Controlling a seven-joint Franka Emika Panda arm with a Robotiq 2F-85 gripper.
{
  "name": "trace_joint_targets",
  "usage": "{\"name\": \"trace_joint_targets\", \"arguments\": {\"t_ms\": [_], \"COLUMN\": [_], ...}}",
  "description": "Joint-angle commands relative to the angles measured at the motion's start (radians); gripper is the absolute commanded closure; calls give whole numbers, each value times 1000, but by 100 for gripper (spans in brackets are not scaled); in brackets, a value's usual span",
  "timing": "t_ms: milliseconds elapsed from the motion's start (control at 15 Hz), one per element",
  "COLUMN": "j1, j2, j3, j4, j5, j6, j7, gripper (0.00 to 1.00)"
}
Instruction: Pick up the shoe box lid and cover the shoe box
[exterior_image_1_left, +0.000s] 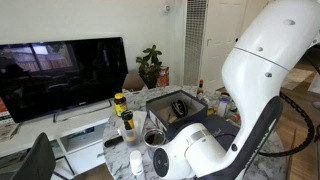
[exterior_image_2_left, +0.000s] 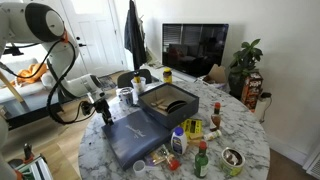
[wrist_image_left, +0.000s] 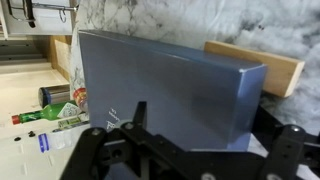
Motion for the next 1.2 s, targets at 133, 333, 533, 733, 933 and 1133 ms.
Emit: {"name": "trace_joint_targets", "arguments": {"t_ms": [133, 333, 533, 733, 933, 1133], "j1": [12, 9, 9, 13, 13, 12], "j2": [45, 52, 55, 50, 30, 12], "j3": [-2, -3, -6, -10, -6, -1], "j4": [35, 40, 40, 40, 45, 44], "j5": [-35, -30, -29, -28, -28, -24], "j6": [-34, -37, -42, -76, -160, -209], "j7": [-5, -4, -1, 6, 21, 32], "gripper": [2, 27, 52, 59, 54, 55]}}
